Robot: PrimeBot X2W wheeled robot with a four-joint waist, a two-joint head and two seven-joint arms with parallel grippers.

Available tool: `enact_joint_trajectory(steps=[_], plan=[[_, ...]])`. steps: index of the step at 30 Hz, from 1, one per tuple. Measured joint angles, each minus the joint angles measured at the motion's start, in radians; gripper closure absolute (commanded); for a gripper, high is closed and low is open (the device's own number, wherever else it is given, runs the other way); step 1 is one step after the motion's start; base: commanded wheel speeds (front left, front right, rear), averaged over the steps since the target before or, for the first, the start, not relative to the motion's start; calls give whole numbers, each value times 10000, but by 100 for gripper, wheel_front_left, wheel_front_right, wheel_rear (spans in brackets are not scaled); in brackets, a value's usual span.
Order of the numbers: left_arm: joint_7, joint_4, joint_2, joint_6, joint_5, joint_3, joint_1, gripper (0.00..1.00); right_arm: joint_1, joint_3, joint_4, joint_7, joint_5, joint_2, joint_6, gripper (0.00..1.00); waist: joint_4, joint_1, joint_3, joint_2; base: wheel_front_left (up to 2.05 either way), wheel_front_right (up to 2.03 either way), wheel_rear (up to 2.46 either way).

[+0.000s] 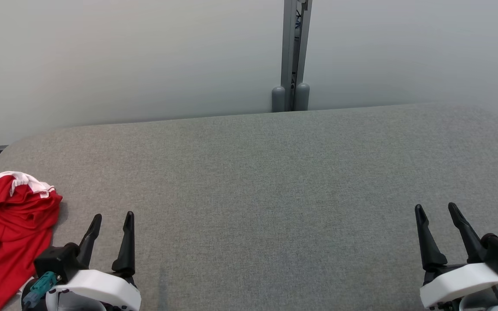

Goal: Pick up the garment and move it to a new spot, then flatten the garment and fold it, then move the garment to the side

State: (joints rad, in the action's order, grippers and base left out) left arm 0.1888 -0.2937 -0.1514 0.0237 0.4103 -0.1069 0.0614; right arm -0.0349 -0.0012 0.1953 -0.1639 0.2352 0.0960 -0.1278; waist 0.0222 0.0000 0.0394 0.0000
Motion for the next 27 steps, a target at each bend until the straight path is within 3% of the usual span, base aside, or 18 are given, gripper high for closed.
enact_joint_trajectory(steps=[15,27], plan=[[274,-245,-167,-207,-909,-188,-14,0,47,21,111,-215,-1076,-144,-2,0,-10,0,76,0,0,0,0],[491,-389,-157,-280,-1300,-238,-15,0,110,-132,198,-395,-1070,-313,-17,0,-15,0,100,0,0,0,0]])
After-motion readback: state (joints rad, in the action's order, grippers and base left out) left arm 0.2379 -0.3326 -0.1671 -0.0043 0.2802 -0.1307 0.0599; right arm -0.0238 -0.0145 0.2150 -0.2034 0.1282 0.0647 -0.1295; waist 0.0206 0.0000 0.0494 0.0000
